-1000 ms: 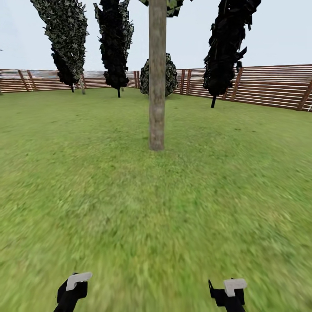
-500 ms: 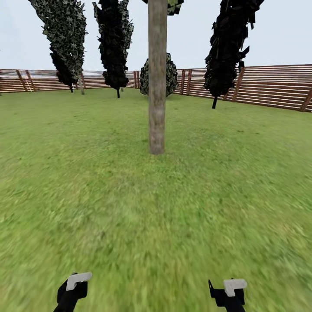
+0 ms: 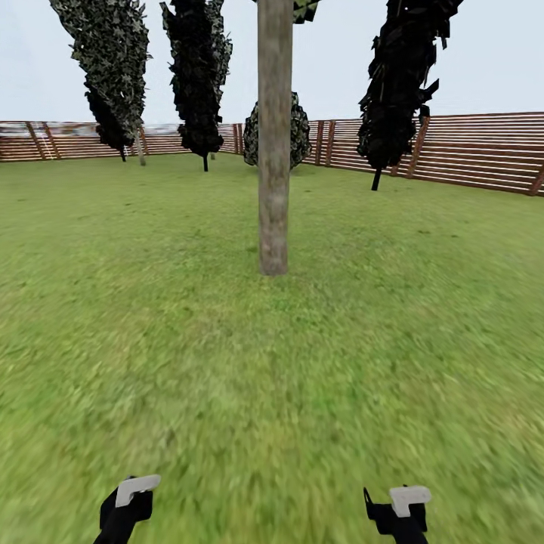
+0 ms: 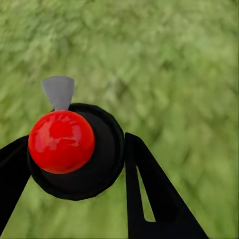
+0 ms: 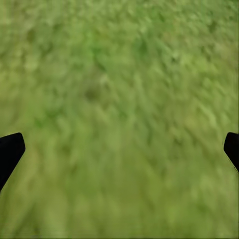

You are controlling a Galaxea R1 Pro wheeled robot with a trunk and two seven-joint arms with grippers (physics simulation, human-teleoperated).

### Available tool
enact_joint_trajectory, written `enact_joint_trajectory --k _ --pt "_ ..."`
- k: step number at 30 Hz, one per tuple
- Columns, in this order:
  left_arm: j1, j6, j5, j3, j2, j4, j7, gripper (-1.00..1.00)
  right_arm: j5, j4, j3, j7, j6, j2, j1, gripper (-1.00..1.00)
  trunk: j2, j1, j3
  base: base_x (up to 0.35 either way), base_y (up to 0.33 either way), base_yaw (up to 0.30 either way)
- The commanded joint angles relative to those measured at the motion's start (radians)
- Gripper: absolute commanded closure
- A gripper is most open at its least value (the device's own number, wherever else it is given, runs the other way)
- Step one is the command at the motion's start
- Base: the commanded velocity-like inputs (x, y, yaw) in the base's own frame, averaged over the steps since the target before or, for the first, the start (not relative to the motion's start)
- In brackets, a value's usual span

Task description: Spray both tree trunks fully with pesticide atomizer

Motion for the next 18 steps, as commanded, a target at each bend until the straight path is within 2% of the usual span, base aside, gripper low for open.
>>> enact_joint_trajectory --k 1,18 --pt "0.000 0.000 0.000 0.000 0.000 0.000 0.000 1.00 0.000 0.000 0.000 0.000 0.000 0.000 0.000 -1.00 0.000 0.000 0.000 0.339 0.000 0.000" --pt "0.000 0.000 0.000 0.000 0.000 0.000 0.000 1.00 0.000 0.000 0.000 0.000 0.000 0.000 0.000 -1.00 0.000 0.000 0.000 0.339 0.000 0.000"
